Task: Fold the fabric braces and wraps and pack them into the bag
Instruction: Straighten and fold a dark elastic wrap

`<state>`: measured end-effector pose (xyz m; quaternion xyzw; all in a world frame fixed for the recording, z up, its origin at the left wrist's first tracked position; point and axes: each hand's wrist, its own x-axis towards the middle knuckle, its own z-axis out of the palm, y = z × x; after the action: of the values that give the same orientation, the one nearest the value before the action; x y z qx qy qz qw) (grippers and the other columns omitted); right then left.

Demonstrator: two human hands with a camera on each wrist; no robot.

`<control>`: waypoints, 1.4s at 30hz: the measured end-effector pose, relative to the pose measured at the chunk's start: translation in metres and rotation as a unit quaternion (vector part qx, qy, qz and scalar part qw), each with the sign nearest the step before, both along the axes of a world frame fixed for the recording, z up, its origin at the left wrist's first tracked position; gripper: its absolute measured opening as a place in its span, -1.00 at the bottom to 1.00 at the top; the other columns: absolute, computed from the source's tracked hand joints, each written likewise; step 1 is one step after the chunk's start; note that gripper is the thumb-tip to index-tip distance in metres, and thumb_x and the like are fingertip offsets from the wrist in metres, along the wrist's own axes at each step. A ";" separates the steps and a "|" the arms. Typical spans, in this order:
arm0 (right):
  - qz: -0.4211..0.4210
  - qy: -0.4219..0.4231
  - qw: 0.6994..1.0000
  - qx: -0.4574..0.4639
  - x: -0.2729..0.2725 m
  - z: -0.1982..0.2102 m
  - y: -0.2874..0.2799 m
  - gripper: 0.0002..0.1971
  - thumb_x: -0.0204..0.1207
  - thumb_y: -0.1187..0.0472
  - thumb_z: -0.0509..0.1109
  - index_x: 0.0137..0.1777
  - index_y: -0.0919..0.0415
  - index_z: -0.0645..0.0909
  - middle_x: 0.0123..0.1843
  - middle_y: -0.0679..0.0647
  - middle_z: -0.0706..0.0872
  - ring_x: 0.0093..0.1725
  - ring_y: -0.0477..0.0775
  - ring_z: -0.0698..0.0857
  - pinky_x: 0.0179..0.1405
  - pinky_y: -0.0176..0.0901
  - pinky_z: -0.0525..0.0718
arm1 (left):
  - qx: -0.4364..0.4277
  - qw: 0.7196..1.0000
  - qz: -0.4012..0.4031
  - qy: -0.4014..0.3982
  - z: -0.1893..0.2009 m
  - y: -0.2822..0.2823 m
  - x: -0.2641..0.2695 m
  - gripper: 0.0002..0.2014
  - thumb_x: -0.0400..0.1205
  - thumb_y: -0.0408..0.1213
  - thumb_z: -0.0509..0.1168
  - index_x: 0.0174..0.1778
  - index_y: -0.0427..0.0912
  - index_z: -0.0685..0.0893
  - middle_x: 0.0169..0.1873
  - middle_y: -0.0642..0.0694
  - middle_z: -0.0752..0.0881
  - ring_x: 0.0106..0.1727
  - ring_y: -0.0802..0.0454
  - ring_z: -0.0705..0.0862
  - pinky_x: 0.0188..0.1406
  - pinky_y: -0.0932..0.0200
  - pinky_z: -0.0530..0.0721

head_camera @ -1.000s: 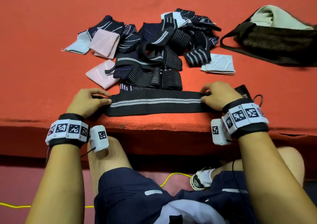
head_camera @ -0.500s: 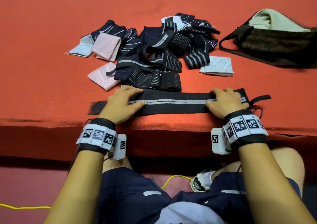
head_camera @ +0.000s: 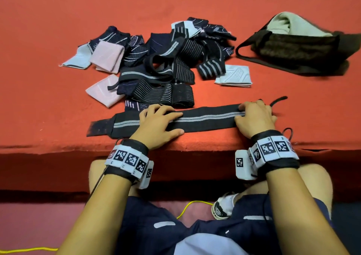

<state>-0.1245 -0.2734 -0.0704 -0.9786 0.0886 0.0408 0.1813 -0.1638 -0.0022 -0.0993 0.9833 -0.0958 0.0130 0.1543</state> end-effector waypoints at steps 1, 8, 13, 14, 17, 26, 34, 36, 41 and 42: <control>0.007 0.000 1.000 0.000 0.000 0.000 0.001 -0.60 0.59 0.16 0.32 0.43 0.02 0.61 0.50 0.24 0.46 0.50 0.39 0.35 0.46 0.27 0.32 | 0.001 1.000 -0.006 0.002 -0.001 -0.002 0.000 -0.36 0.55 0.38 0.26 0.56 0.27 0.47 0.52 0.21 0.42 0.60 -0.01 0.15 0.59 -0.11 -0.03; 0.048 -0.008 0.999 0.001 -0.001 -0.003 0.014 -0.56 0.58 0.25 0.27 0.45 0.05 0.58 0.47 0.19 0.49 0.49 0.33 0.37 0.45 0.28 0.31 | -0.009 1.000 0.009 -0.004 -0.002 -0.013 0.005 -0.37 0.51 0.36 0.35 0.50 0.27 0.53 0.47 0.18 0.47 0.57 0.03 0.20 0.59 -0.18 -0.04; 0.065 -0.039 0.997 0.001 -0.002 -0.001 0.014 -0.55 0.51 0.36 0.27 0.38 0.11 0.65 0.37 0.23 0.60 0.43 0.34 0.48 0.40 0.16 0.35 | -0.012 1.000 0.021 -0.005 0.002 -0.018 0.009 -0.40 0.46 0.33 0.41 0.43 0.30 0.57 0.38 0.21 0.52 0.48 0.03 0.25 0.51 -0.14 0.08; 0.071 -0.058 0.996 0.003 -0.002 0.000 0.014 -0.56 0.48 0.40 0.27 0.33 0.13 0.68 0.32 0.23 0.64 0.39 0.34 0.53 0.37 0.14 0.38 | -0.012 1.000 0.021 -0.007 0.003 -0.019 0.010 -0.40 0.46 0.33 0.41 0.42 0.30 0.58 0.37 0.21 0.52 0.48 0.02 0.25 0.50 -0.13 0.09; 0.108 -0.130 0.985 0.023 -0.007 0.010 0.023 -0.55 0.39 0.51 0.25 0.20 0.18 0.75 0.21 0.20 0.74 0.28 0.31 0.63 0.34 0.12 0.51 | -0.019 0.999 0.019 -0.019 0.001 -0.023 0.010 -0.40 0.45 0.33 0.43 0.42 0.29 0.59 0.37 0.20 0.53 0.47 0.03 0.26 0.49 -0.10 0.08; 0.399 -0.130 0.907 0.040 -0.029 0.028 0.112 -0.58 0.35 0.50 0.31 0.07 0.09 0.79 0.10 0.06 0.77 0.22 0.23 0.65 0.19 0.16 0.62 | -0.331 0.937 0.070 -0.090 0.015 0.008 -0.001 -0.72 0.73 -0.25 0.19 0.26 -0.14 0.74 0.11 -0.03 0.79 0.16 0.07 0.71 0.28 0.11 0.62; 0.494 -0.053 0.867 -0.023 -0.045 0.021 0.174 -0.67 0.43 0.39 0.29 -0.02 0.05 0.82 0.06 0.17 0.75 0.13 0.32 0.69 0.03 0.17 0.72 | -0.498 0.854 0.142 -0.049 0.021 0.045 -0.017 -0.78 0.70 0.06 0.28 0.12 0.04 0.68 -0.12 -0.08 0.81 -0.27 0.05 0.75 -0.25 0.11 0.66; 0.500 -0.051 0.864 -0.030 -0.045 0.019 0.181 -0.66 0.44 0.38 0.28 0.00 0.04 0.83 0.08 0.15 0.75 0.13 0.30 0.69 0.01 0.11 0.71 | -0.504 0.847 0.157 -0.053 0.017 0.054 -0.017 -0.60 0.58 0.16 0.36 0.20 -0.01 0.67 -0.15 -0.09 0.81 -0.27 0.01 0.77 -0.24 0.07 0.68; 0.514 -0.034 0.857 -0.005 -0.045 0.016 0.194 -0.65 0.40 0.37 0.29 -0.05 -0.01 0.82 0.08 0.10 0.79 0.13 0.27 0.70 0.05 0.10 0.69 | -0.526 0.833 0.164 -0.040 0.017 0.069 -0.022 -0.35 0.38 0.23 0.46 0.31 -0.08 0.65 -0.14 -0.12 0.82 -0.21 -0.05 0.82 -0.32 0.16 0.69; 0.516 -0.027 0.856 0.003 -0.046 0.015 0.195 -0.65 0.38 0.37 0.28 -0.07 -0.01 0.82 0.06 0.08 0.80 0.12 0.25 0.70 0.07 0.11 0.69 | -0.517 0.839 0.168 -0.034 0.017 0.072 -0.022 -0.34 0.37 0.21 0.48 0.32 -0.10 0.66 -0.14 -0.09 0.83 -0.18 -0.05 0.83 -0.33 0.18 0.70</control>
<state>-0.1702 -0.0784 -0.0551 -0.8842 -0.4339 0.1025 0.1393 -0.1863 0.0695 -0.0826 0.7605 0.0860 0.1201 0.6323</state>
